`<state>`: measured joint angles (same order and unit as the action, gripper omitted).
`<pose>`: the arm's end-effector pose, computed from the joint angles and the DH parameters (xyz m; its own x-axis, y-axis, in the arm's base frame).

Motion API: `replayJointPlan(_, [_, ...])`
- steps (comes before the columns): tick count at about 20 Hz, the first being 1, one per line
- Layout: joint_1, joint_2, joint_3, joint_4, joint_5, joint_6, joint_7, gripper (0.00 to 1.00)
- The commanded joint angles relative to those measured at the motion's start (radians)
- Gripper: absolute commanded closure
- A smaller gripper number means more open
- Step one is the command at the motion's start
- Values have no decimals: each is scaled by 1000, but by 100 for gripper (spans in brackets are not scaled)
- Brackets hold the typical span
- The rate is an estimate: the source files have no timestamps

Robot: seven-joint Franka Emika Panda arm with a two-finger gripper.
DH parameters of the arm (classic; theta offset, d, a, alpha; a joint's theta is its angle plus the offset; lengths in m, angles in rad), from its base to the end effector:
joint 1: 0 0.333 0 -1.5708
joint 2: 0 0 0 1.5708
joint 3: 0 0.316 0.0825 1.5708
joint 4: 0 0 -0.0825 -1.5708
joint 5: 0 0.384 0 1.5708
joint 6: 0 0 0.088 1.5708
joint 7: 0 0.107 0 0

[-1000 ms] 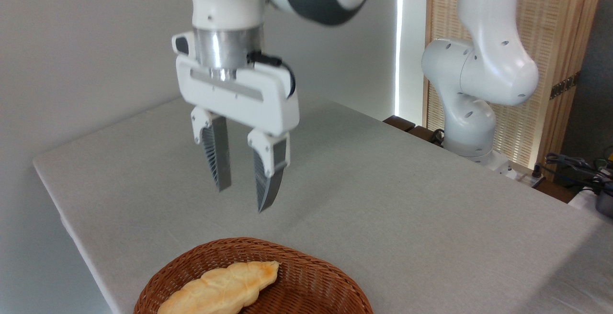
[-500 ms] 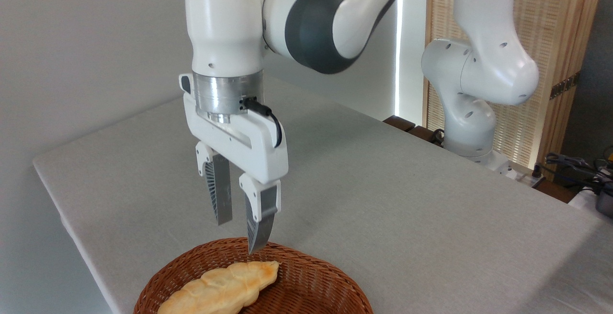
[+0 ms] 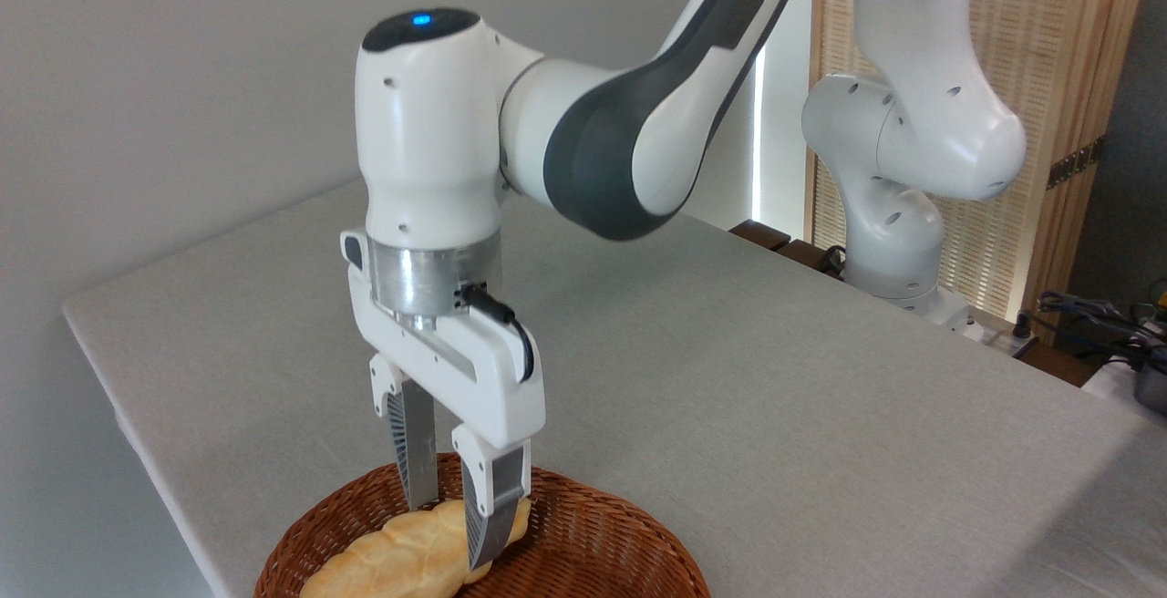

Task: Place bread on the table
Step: 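Lower the open gripper down into the wicker basket over the bread roll, then close the gripper on the bread roll inside the basket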

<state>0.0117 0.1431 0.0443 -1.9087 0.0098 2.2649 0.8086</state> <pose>0.6130 0.0336 0.4436 0.7110 -0.6901 0.1352 -0.6709 -0.7233 -0.1634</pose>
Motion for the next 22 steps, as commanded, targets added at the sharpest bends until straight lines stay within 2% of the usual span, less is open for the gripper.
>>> replayJointPlan(1, [-2,21,6,4,-13,33,23,0])
replayJointPlan(9, [-2,29,5,4,-13,33,21,2])
replayJointPlan(10, [-2,29,5,4,-13,33,23,17])
replayJointPlan(11, [-2,29,5,4,-13,33,21,29])
replayJointPlan(12, [-2,27,5,4,-14,33,21,54])
replayJointPlan(13, [-2,27,5,2,-14,33,23,68])
replayJointPlan(14, [-2,27,5,2,-14,33,23,71])
replayJointPlan(22, [-2,27,5,2,-14,31,23,70])
